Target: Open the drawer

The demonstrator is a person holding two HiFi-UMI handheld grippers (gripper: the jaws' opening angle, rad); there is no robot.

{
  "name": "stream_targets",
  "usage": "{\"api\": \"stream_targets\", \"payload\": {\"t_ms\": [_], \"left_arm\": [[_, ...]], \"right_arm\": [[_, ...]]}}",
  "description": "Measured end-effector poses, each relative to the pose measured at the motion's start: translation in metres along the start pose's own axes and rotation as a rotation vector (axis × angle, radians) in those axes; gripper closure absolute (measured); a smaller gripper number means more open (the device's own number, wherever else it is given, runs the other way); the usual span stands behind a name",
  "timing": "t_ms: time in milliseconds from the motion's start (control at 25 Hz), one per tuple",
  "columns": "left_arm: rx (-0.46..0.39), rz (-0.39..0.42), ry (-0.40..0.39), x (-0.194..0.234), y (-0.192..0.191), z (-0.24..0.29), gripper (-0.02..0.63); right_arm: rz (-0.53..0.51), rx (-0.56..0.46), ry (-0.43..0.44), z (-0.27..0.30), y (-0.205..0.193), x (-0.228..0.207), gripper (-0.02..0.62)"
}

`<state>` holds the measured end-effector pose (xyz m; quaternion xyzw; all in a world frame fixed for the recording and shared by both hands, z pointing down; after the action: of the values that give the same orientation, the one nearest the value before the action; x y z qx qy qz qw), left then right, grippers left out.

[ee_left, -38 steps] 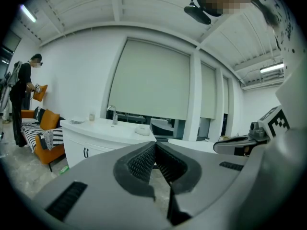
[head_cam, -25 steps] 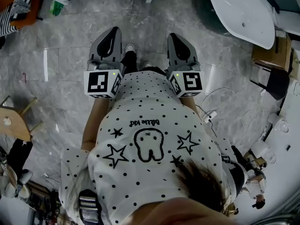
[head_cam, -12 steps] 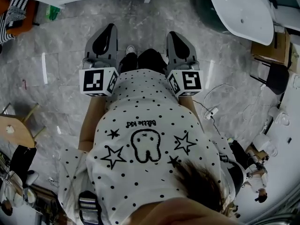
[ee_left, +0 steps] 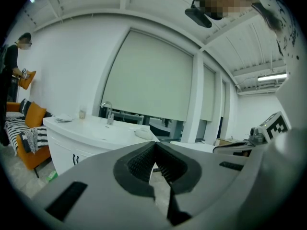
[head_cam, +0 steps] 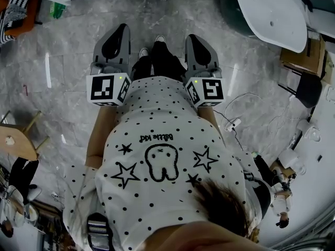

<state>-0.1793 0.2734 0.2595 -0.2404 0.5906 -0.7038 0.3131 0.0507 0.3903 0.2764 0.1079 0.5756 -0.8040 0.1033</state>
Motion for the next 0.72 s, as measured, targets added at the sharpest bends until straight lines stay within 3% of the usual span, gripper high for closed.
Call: {"api": "stream_targets", "payload": {"t_ms": [720], "left_arm": [[0.009,-0.01,0.065,-0.008,0.015,0.075,0.601]], "right_arm": [[-0.023,-0.003,0.104,0.069,0.042,-0.062,0.581]]}}
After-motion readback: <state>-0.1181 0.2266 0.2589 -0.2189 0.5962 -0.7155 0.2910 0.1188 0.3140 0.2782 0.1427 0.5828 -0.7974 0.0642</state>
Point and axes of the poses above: the fingertips, and each gripper's own axes: z forward along the fingers, x to its left, y out of its top, the point moved 10 cm from there along -z, backward along the fingers, and after that the axes turned 13 degrees about z, right-handed, at the moved point
